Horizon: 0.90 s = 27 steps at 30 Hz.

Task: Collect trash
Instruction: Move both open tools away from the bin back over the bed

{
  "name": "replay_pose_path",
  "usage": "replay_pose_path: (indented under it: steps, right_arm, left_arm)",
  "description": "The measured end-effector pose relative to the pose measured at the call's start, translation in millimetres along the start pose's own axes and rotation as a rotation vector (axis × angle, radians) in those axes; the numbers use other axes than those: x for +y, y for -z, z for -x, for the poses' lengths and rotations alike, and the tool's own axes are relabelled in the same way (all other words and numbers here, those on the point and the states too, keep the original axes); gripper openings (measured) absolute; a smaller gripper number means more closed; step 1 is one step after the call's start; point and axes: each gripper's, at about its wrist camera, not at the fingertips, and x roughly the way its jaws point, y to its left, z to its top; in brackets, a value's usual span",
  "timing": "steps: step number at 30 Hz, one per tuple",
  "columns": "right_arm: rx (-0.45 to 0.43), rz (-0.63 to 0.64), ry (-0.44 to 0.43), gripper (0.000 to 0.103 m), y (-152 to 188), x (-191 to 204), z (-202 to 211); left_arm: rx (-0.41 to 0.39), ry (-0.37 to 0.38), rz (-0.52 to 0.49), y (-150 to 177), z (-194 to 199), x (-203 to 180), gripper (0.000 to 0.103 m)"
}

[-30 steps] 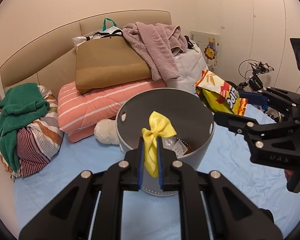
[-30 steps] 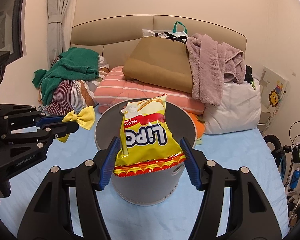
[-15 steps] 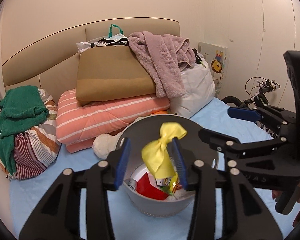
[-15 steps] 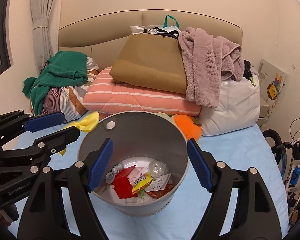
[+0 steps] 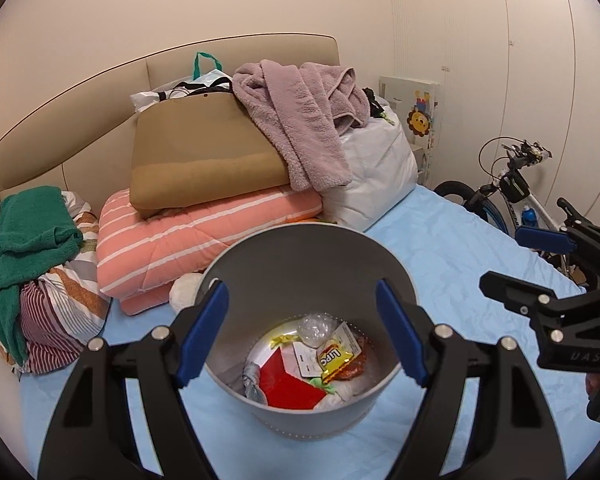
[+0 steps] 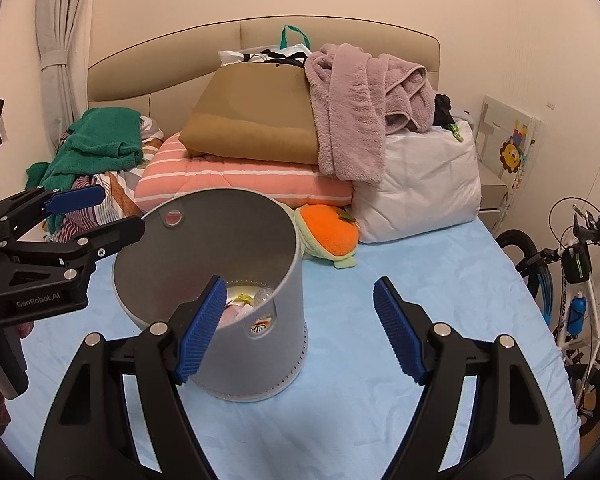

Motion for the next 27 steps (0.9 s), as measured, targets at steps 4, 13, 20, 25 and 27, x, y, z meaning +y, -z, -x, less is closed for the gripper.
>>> replay_pose_path:
  steps: [4, 13, 20, 25, 27]
  right_arm:
    - [-0.005, -0.024, 0.026, 0.073, 22.4, -16.3, 20.5]
    - [0.013, -0.101, 0.146, 0.073, 92.0, -58.9, 79.4]
    - [0.036, -0.204, 0.274, 0.073, 161.1, -99.3, 134.8]
    - [0.032, -0.262, 0.38, 0.073, 207.7, -123.3, 182.9]
    - [0.027, -0.291, 0.421, 0.073, 224.8, -132.2, 203.2]
  left_arm:
    - [0.011, 0.02, -0.035, 8.3, 3.1, -16.4, 0.076]
    - [0.011, 0.111, -0.105, 31.0, 21.5, -79.6, 0.076]
    - [0.004, 0.227, -0.189, 58.4, 39.4, -157.2, 0.076]
    - [0.021, 0.313, -0.246, 85.0, 50.7, -222.2, 0.076]
    - [0.03, 0.344, -0.269, 94.9, 56.4, -246.3, 0.076]
